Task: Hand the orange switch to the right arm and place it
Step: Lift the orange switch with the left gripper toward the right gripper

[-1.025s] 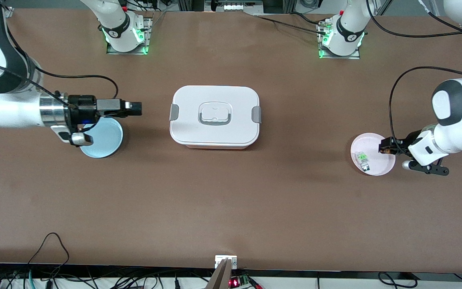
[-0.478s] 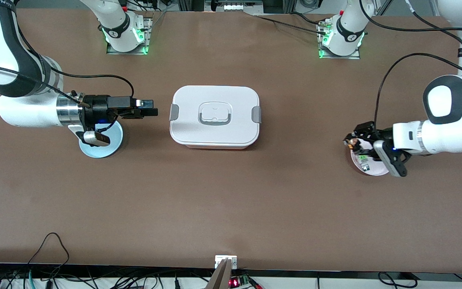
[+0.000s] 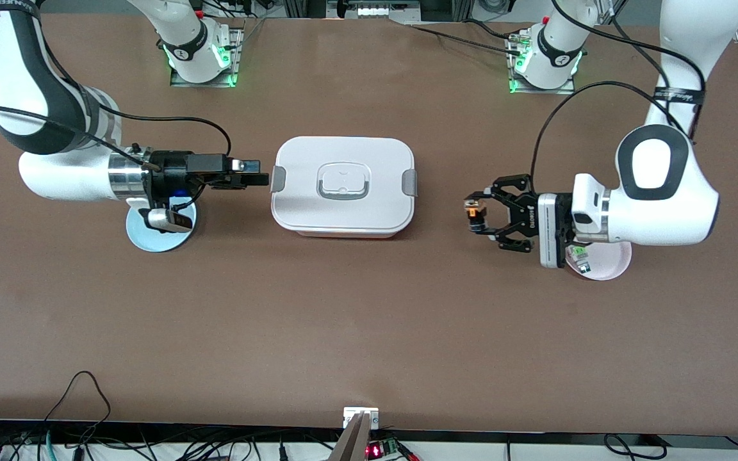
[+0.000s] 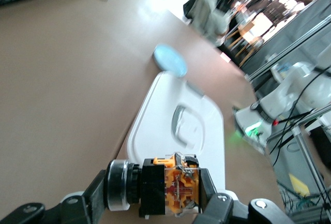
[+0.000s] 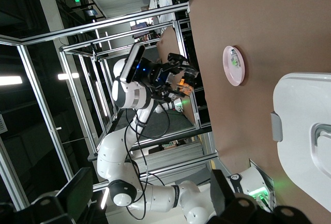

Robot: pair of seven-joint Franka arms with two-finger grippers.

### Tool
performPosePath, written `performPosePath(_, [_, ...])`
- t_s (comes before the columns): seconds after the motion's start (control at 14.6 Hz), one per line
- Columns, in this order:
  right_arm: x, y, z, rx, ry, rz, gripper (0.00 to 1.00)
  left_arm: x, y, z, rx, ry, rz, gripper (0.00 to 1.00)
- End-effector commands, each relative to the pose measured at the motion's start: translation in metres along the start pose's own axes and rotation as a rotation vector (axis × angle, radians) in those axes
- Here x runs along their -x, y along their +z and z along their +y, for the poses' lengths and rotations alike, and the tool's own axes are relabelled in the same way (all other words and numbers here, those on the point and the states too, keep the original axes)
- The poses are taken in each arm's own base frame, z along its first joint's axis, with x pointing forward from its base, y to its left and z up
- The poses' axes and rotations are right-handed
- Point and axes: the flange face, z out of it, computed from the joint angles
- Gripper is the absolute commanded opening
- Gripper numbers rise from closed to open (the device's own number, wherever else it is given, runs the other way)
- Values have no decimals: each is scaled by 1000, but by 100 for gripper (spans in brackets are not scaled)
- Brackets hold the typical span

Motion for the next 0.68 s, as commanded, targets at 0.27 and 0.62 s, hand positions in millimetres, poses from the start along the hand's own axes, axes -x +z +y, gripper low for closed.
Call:
performPosePath(0.27, [7, 21, 10, -2, 23, 0, 100, -36, 70, 11, 52, 345, 315, 0])
performPosePath(0.62, [8, 59, 8, -42, 43, 42, 100, -56, 123, 28, -46, 393, 436, 0])
